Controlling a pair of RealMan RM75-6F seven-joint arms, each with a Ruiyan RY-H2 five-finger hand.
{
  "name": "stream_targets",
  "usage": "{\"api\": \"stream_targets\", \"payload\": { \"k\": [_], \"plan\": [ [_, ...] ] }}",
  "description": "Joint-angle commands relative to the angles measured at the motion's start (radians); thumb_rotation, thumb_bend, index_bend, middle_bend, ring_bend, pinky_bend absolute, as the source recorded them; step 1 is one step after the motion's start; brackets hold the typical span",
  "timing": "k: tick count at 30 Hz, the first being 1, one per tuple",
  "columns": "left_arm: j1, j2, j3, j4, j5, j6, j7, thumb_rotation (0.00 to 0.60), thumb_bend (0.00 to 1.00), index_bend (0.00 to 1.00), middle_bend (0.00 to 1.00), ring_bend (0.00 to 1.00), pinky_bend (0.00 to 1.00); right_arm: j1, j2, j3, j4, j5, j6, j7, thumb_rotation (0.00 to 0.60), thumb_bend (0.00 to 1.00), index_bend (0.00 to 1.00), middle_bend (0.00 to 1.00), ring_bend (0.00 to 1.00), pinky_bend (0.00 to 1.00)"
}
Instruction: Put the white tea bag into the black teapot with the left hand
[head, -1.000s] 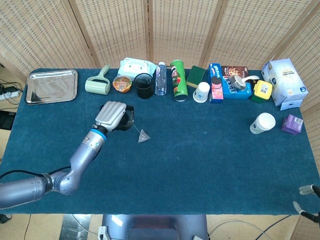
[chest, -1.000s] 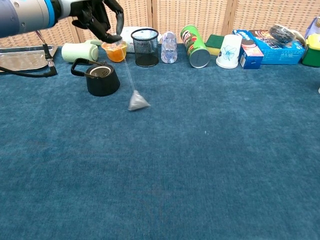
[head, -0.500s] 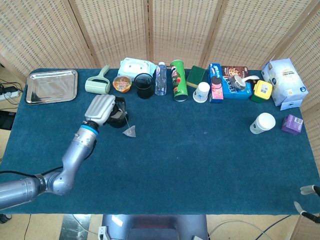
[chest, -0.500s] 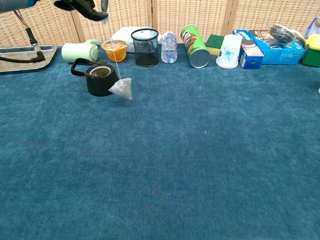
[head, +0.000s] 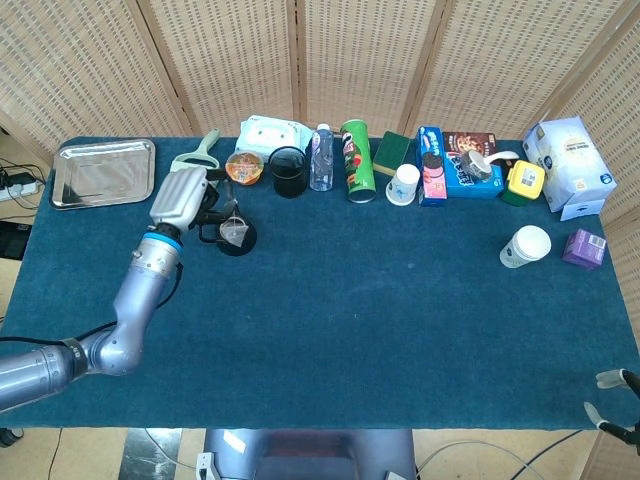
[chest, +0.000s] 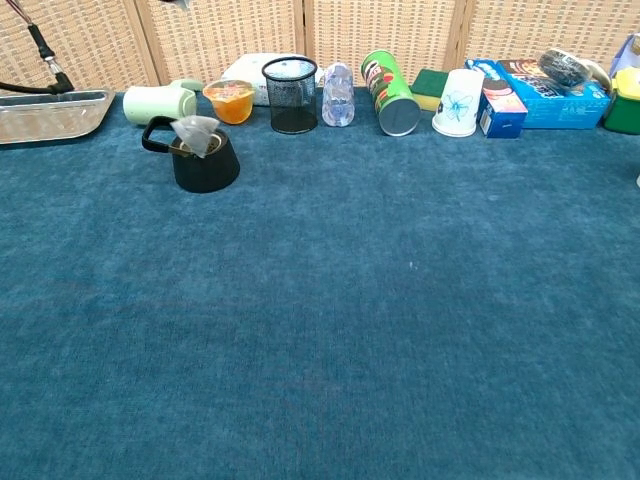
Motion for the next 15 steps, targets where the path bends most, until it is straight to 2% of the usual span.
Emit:
{"api": "stream_targets", "payload": {
  "k": [1, 15],
  "plan": [
    [0.002, 0.005, -0.005, 0.011, -0.008, 0.003, -0.006, 0.6, 0.46, 0.64, 1.0, 1.0, 0.95, 0.0, -0.001, 0.001, 0.002, 0.003, -0.001, 0.001, 0.6, 0.28, 0.41, 0.44, 0.38, 0.32],
    [-0.009, -0.009, 0.005, 0.096, -0.032, -0.033, -0.009, 0.6, 0.46, 0.64, 1.0, 1.0, 0.94, 0.001, -0.007, 0.001, -0.003, 0.014, -0.015, -0.008, 0.6, 0.27, 0.41, 0.44, 0.38, 0.32]
  ]
}}
